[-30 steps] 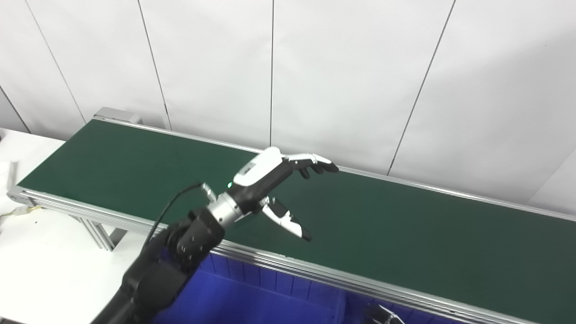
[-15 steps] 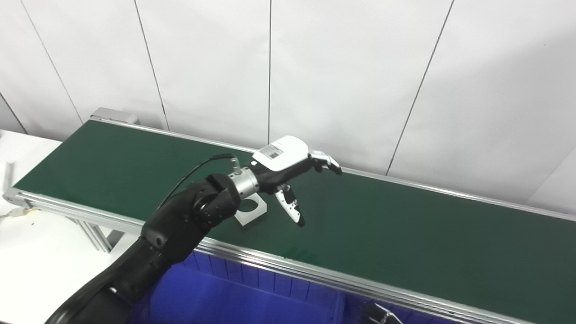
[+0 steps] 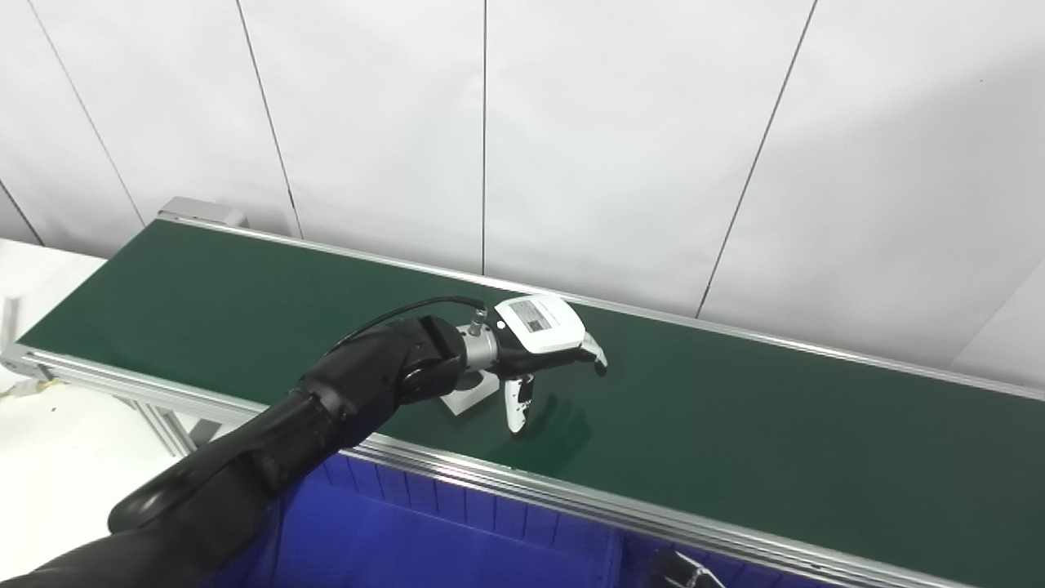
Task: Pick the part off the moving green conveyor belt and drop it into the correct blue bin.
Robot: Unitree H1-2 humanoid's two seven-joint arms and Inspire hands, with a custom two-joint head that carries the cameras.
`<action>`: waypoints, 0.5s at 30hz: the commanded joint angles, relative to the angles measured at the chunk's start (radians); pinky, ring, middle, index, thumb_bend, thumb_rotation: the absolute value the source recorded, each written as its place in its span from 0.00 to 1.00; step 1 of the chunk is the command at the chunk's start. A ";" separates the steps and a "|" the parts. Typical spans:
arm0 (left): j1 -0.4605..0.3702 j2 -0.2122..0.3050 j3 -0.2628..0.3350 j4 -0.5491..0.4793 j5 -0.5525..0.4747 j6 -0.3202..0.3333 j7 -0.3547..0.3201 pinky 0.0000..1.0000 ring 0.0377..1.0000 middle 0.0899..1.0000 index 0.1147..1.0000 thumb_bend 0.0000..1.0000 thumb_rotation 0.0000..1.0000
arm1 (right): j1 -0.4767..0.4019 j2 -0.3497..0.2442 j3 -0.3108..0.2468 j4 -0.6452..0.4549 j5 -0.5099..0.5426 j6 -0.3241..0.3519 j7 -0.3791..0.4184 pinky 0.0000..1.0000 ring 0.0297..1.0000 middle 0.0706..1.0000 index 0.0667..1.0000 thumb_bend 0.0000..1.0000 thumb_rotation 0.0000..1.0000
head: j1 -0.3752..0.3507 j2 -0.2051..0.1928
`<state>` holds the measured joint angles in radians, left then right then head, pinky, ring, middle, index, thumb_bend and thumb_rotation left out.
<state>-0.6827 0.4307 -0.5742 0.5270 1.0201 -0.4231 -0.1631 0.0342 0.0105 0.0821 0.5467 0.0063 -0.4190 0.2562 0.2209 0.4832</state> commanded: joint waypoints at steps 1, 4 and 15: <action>-0.074 0.015 -0.009 0.003 0.029 0.005 0.031 0.80 0.83 0.83 0.79 1.00 0.21 | -0.004 0.009 0.002 -0.033 0.010 -0.051 0.002 0.68 0.73 0.74 0.72 0.98 0.27 | 0.002 0.001; -0.083 0.022 -0.027 0.016 0.047 -0.002 0.044 0.80 0.82 0.83 0.79 1.00 0.21 | 0.001 0.007 0.003 -0.039 0.009 -0.051 0.000 0.68 0.73 0.75 0.72 0.98 0.27 | 0.004 0.002; -0.121 0.054 -0.055 0.031 0.022 -0.034 -0.040 0.83 0.84 0.84 0.81 1.00 0.24 | -0.001 0.001 0.002 -0.030 0.011 -0.051 0.007 0.68 0.73 0.75 0.72 0.97 0.26 | 0.013 0.000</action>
<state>-0.7375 0.4543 -0.6379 0.5775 1.0564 -0.4496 -0.1976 0.0439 0.0089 0.0816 0.5395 0.0078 -0.4190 0.2567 0.2347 0.4832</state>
